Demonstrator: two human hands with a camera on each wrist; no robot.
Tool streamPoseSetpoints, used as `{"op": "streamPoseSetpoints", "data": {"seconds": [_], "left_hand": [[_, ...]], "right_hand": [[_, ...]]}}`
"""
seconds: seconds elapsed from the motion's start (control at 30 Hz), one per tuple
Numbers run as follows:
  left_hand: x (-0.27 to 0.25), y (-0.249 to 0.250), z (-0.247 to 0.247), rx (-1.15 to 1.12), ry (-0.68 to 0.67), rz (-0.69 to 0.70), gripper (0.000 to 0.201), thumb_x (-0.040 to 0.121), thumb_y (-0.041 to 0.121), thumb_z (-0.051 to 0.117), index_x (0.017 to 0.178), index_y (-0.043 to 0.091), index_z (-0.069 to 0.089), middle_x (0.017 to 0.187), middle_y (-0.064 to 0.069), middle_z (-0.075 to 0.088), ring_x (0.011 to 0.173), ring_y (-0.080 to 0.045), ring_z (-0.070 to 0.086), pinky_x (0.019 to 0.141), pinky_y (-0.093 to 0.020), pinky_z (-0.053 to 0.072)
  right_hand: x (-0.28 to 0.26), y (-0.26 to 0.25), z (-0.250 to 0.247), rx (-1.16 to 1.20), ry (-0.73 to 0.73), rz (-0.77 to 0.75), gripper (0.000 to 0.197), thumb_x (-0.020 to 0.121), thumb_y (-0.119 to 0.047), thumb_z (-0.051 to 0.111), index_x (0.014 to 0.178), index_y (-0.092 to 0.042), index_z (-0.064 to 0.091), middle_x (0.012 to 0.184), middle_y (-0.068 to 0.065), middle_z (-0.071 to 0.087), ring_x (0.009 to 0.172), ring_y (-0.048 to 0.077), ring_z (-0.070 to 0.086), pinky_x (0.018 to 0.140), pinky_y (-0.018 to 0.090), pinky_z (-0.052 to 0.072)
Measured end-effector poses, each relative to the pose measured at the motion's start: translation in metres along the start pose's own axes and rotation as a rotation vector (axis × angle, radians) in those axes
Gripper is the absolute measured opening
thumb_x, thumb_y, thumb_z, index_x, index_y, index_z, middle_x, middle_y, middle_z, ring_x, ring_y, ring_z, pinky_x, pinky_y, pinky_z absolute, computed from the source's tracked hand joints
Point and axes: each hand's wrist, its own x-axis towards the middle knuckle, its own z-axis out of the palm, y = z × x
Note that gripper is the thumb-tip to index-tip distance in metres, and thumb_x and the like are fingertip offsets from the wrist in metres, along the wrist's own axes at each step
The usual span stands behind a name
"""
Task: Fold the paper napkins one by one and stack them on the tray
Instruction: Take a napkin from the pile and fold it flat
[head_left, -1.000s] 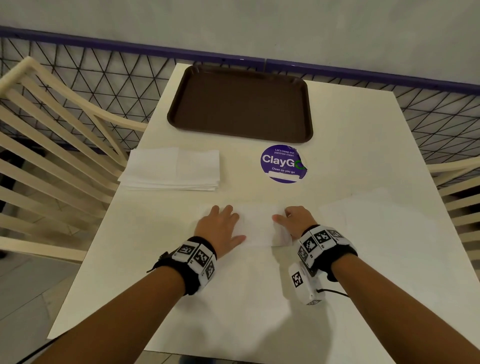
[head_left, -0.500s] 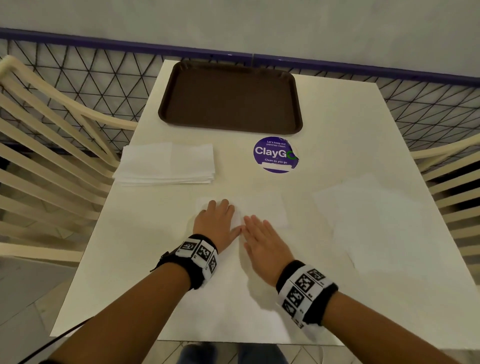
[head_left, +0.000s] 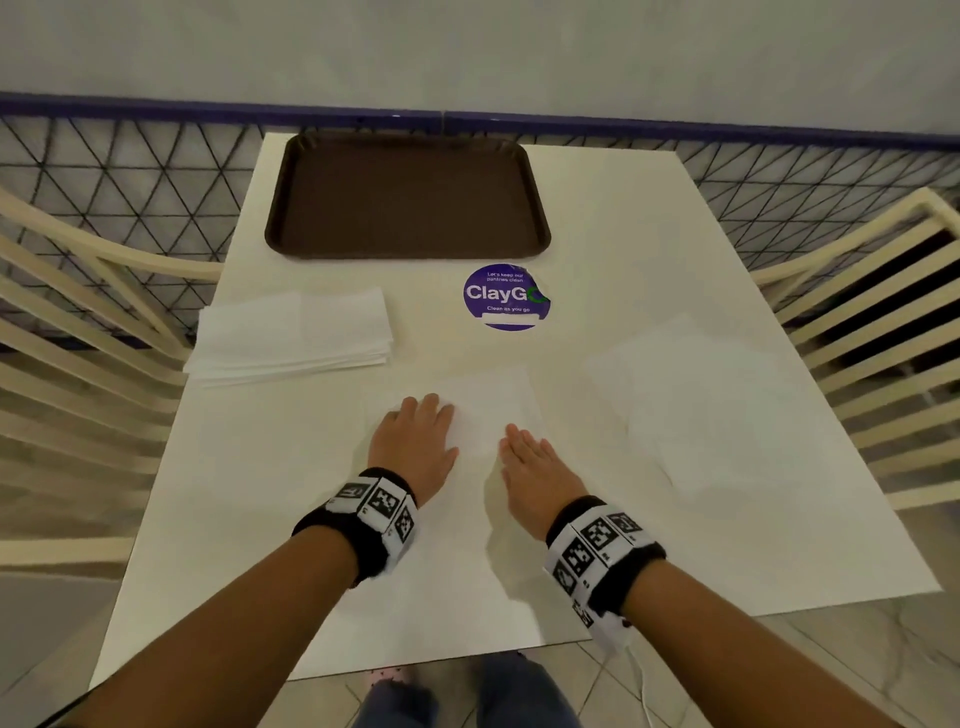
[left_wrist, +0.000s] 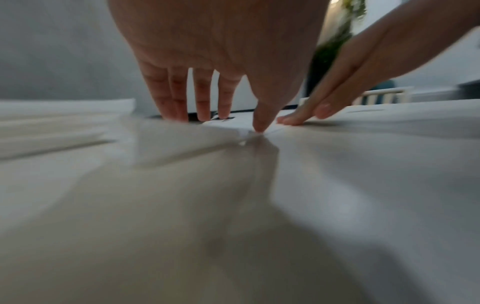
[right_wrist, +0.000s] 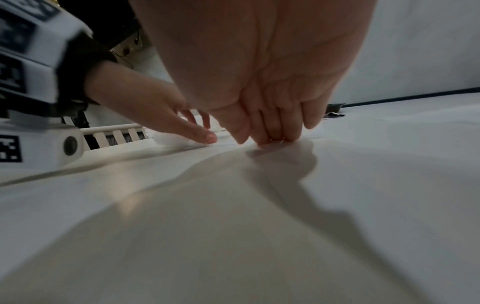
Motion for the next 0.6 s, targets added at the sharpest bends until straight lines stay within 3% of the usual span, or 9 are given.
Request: {"op": "streamPoseSetpoints", "data": {"seconds": [0.1,0.17,0.23,0.27,0.37,0.5,0.6], "left_hand": [[-0.007,0.026,0.002,-0.007,-0.001,0.183,0.044,0.096,0.027,0.039,0.138,0.011,0.037,0.137,-0.006,0.040,0.121,-0.026,0.041,0.095,-0.035,0.039],[-0.013,0.038,0.006,-0.006,-0.009,0.255,0.039,0.077,0.019,0.065,0.114,0.009,0.062,0.108,-0.005,0.061,0.092,-0.024,0.059,0.070,-0.029,0.051],[-0.015,0.036,0.016,-0.020,0.023,0.259,0.039,0.049,0.016,0.081,0.086,0.009,0.073,0.081,-0.002,0.066,0.064,-0.019,0.060,0.048,-0.022,0.050],[-0.015,0.032,0.023,-0.022,0.046,0.258,0.038,0.047,0.016,0.081,0.082,0.009,0.073,0.078,-0.002,0.065,0.060,-0.019,0.059,0.045,-0.022,0.050],[-0.021,0.012,0.033,0.012,0.093,0.214,0.027,0.072,0.021,0.060,0.090,0.004,0.071,0.083,-0.006,0.065,0.063,-0.023,0.058,0.049,-0.027,0.052],[-0.045,-0.022,0.027,0.048,0.078,0.125,0.028,0.064,0.022,0.072,0.086,0.005,0.073,0.080,-0.005,0.066,0.058,-0.021,0.060,0.043,-0.021,0.048],[-0.060,-0.039,0.023,0.001,0.038,0.067,0.038,0.075,0.026,0.041,0.076,0.007,0.074,0.075,-0.004,0.066,0.055,-0.018,0.059,0.040,-0.018,0.044]], "right_hand": [[0.001,-0.001,-0.007,0.017,-0.009,-0.013,0.052,0.099,-0.008,0.021,0.149,-0.002,0.008,0.158,0.012,-0.002,0.147,0.022,0.003,0.119,0.033,0.002],[0.003,-0.001,-0.013,-0.001,-0.022,-0.017,0.051,0.097,-0.007,0.024,0.148,-0.002,0.015,0.157,0.013,0.005,0.146,0.022,0.010,0.119,0.035,0.007],[0.006,-0.001,-0.018,-0.048,-0.031,-0.027,0.048,0.096,-0.007,0.026,0.143,-0.001,0.026,0.155,0.015,0.015,0.141,0.025,0.022,0.116,0.036,0.016],[0.008,-0.001,-0.020,-0.065,-0.034,-0.032,0.045,0.095,-0.007,0.027,0.139,0.000,0.032,0.151,0.016,0.023,0.137,0.027,0.030,0.113,0.036,0.021],[0.012,0.001,-0.027,-0.077,-0.058,-0.032,0.036,0.095,-0.008,0.029,0.126,0.000,0.046,0.136,0.014,0.040,0.122,0.032,0.044,0.104,0.037,0.033],[0.013,0.004,-0.037,-0.137,-0.066,-0.055,0.033,0.097,-0.012,0.031,0.123,0.001,0.047,0.129,0.015,0.048,0.120,0.033,0.046,0.097,0.037,0.040],[0.014,0.003,-0.046,-0.186,-0.033,-0.085,0.032,0.098,-0.014,0.034,0.118,0.002,0.052,0.123,0.017,0.054,0.114,0.033,0.053,0.091,0.035,0.045]]}}
